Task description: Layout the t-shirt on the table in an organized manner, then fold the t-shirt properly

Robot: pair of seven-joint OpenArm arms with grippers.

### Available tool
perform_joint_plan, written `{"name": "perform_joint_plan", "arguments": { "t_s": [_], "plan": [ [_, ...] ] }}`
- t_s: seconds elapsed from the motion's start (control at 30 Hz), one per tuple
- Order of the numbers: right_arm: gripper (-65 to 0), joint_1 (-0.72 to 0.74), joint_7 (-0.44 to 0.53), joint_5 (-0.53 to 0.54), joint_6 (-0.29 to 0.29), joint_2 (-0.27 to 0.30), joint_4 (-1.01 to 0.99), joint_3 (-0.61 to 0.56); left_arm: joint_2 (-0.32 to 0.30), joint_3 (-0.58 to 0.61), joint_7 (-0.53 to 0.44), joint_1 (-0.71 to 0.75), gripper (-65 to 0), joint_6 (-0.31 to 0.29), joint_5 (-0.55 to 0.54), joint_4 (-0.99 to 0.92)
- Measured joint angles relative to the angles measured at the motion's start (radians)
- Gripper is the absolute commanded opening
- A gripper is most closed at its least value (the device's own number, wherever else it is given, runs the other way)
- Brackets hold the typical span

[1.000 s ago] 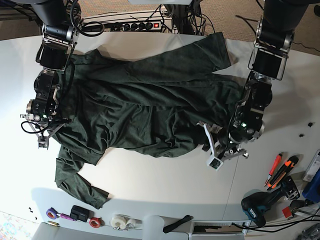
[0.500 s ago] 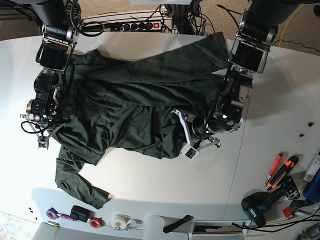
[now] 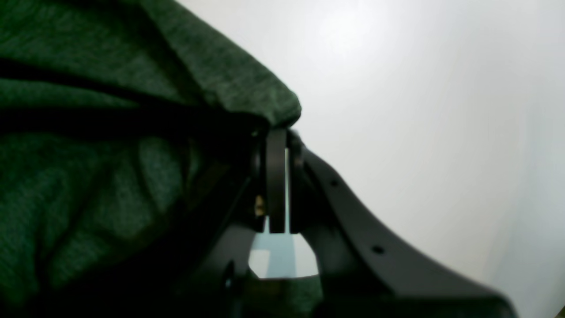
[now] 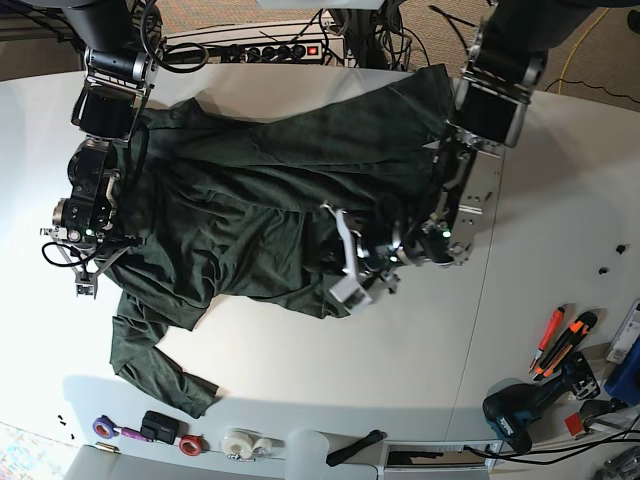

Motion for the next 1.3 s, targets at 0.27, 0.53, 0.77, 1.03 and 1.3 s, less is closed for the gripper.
{"name": "perform_joint_plan", "arguments": {
  "t_s": [0.27,0.53,0.77,1.03,1.3],
  "plan": [
    [-65.0,-0.001,-0.001,0.0,0.0,0.0,0.0,0.0,0.026,-0.024,0.053,-0.02,-38.8,0.06,0.027,0.001],
    [-65.0,-0.025,0.012,-0.003,-0.001,0.001,0.002,0.0,0.021,-0.235,0.067,-0.042,-36.5,0.247,0.024,0.038],
    [-65.0,-0.034,0.027,-0.003,-0.001,0.0,0.004,0.0,-0.005,-0.208,0.108,-0.01,-36.5,0.257,0.023,-0.016],
    [-65.0,-0.035,0.035,0.023,-0.002,0.0,0.005,0.0,-0.005,-0.045,0.001,0.0,-45.5,0.326,0.101,-0.083],
    [-65.0,-0.035,0.038,0.023,-0.002,0.0,0.005,0.0,-0.006,-0.016,-0.04,-0.014,-65.0,0.279,0.145,-0.053]
  ]
}}
